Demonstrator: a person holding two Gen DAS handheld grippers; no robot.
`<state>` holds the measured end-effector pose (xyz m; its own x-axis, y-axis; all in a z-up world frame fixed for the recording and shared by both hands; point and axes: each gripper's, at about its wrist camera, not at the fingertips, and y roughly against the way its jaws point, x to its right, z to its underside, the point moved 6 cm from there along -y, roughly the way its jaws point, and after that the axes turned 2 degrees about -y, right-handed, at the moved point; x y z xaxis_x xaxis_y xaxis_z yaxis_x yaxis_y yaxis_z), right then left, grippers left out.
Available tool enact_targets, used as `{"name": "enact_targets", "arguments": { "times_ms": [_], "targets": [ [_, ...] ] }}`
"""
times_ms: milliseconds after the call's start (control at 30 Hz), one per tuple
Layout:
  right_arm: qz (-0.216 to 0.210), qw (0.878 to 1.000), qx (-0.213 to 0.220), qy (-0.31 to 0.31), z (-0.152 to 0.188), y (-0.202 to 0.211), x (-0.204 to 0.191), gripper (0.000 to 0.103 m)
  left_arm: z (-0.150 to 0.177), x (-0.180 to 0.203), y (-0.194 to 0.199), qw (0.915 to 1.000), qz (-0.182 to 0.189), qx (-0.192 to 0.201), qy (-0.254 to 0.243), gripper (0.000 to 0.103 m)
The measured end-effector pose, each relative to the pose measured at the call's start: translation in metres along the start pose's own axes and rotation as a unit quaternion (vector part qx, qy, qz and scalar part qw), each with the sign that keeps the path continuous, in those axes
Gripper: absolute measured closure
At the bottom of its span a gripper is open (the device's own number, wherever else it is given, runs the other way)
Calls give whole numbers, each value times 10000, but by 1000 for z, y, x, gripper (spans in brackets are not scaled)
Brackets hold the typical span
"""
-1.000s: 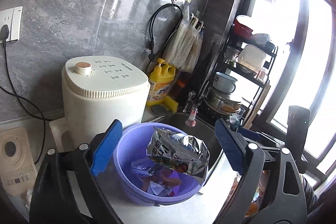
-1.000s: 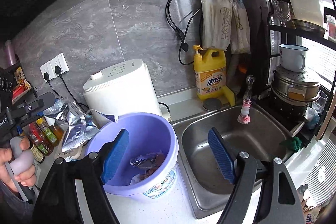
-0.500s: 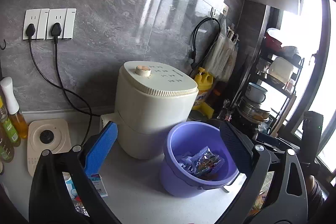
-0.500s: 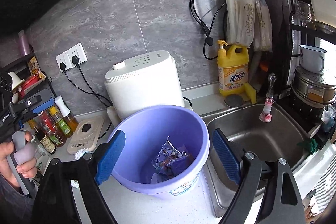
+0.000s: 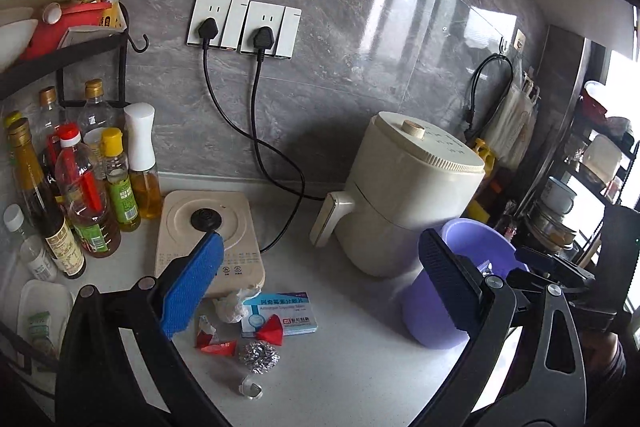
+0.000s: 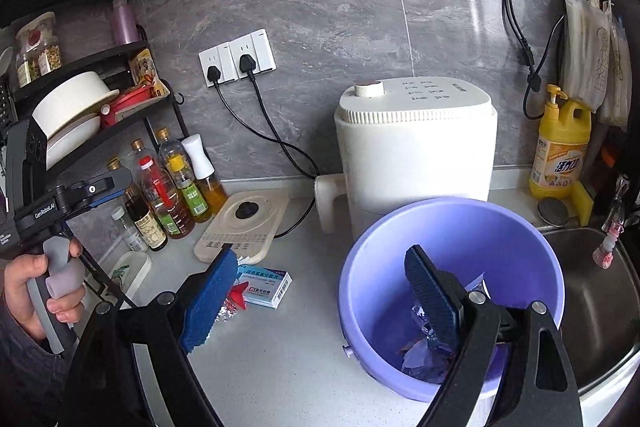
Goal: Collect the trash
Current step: 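Move both open tools back toward the remaining trash on the counter, then grasp the blue-and-white medicine box with the right tool while the left tool grasps the red wrapper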
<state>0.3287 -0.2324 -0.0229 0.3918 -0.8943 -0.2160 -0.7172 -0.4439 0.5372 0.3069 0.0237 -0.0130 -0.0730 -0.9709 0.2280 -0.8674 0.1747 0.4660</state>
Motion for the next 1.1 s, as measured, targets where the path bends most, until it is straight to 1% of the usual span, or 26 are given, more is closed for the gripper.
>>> {"name": "enact_targets", "arguments": {
  "times_ms": [267,433,567,733,933,1000,1067,1100],
  "targets": [
    [-523,9968,-322,507,10,-37,-53,19,30,-46,2,9979,-436,-200,439,6],
    [-718,9930,-568,747,21,-64,-78,19,53,-66,-3,9952,-594,-348,697,7],
    [-783,9895,-813,902,32,-88,-91,20,74,-77,-14,9925,-676,-533,867,8],
    [-745,9844,-1164,1085,49,-121,-98,21,98,-94,-36,9869,-754,-806,1173,12],
    [-568,9766,-1673,1228,75,-167,-90,21,126,-110,-67,9790,-824,-1169,1455,17],
    [-538,9732,-1792,1341,82,-181,-88,18,133,-113,-76,9763,-811,-1285,1541,18],
    [-443,9704,-1866,1469,88,-195,-86,10,140,-115,-85,9742,-802,-1377,1595,20],
    [-363,9688,-1911,1538,91,-203,-85,10,143,-116,-89,9734,-802,-1419,1611,20]
  ]
}}
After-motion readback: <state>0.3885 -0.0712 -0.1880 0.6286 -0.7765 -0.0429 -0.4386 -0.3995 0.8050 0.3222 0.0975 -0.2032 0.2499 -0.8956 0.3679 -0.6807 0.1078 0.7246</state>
